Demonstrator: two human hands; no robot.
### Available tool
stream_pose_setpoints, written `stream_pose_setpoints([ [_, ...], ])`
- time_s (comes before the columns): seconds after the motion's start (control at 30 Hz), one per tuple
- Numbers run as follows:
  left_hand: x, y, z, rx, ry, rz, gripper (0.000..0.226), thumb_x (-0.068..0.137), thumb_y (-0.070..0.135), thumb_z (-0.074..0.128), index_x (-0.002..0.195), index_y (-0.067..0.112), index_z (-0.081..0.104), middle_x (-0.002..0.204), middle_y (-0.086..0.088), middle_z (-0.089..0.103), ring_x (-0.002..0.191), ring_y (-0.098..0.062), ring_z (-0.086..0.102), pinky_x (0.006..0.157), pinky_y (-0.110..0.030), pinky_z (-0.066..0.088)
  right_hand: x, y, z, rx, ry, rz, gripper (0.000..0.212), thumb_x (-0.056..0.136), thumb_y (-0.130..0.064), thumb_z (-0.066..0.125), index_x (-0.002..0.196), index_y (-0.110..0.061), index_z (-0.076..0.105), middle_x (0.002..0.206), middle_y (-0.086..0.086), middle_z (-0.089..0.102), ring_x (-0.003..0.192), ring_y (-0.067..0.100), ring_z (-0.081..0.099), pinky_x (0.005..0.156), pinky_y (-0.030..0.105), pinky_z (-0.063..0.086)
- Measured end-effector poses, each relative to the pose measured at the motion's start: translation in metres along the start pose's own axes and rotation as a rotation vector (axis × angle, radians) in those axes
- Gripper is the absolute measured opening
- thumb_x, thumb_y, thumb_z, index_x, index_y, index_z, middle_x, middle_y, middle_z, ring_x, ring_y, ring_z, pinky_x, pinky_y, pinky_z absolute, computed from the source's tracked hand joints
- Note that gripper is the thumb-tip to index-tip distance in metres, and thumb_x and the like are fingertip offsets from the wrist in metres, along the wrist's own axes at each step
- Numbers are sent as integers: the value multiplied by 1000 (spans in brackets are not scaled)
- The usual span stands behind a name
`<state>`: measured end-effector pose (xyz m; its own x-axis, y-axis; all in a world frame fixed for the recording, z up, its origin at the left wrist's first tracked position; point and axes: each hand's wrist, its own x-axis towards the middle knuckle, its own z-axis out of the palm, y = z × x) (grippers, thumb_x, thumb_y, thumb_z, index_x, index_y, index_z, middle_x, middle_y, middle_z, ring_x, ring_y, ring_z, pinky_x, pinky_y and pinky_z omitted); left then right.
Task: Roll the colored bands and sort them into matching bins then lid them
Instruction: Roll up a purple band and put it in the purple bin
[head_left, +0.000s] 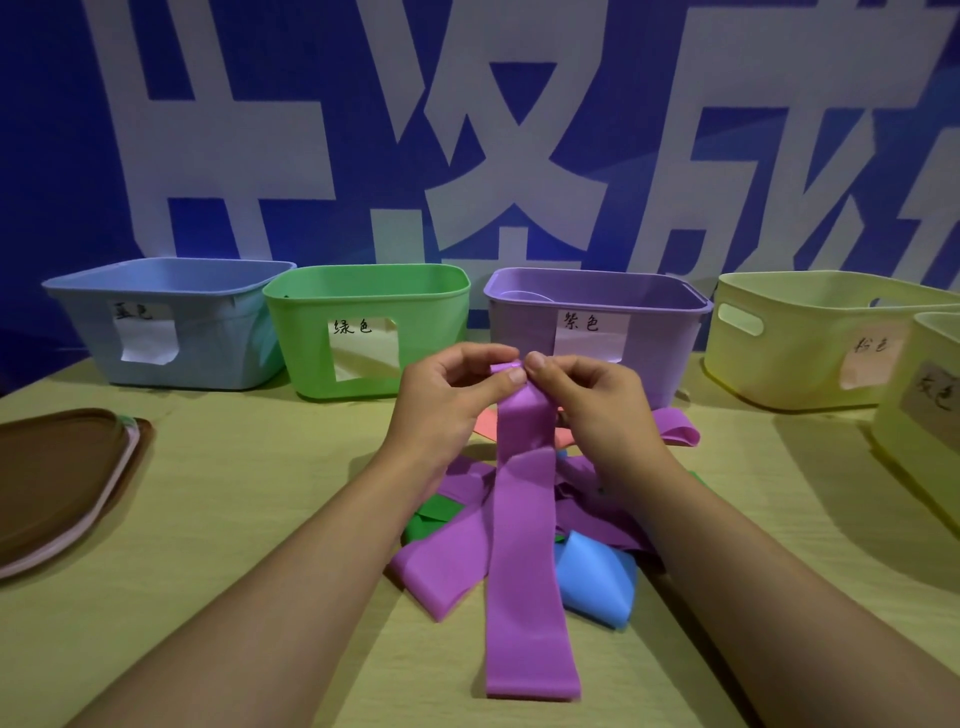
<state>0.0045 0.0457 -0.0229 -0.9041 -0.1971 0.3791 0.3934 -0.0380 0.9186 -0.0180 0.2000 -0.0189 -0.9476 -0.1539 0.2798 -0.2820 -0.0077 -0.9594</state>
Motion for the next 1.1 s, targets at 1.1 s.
stream_pose_setpoints([
  [1.1,-2,3,1,-97,43,-129,13,89,2,74,100,7,76,100,-15,79,93,-22,75,83,-29,63,5,6,-2,76,-27,35,17,95,-35,71,101,-20,79,95,3,79,92,27,75,72,43,59],
])
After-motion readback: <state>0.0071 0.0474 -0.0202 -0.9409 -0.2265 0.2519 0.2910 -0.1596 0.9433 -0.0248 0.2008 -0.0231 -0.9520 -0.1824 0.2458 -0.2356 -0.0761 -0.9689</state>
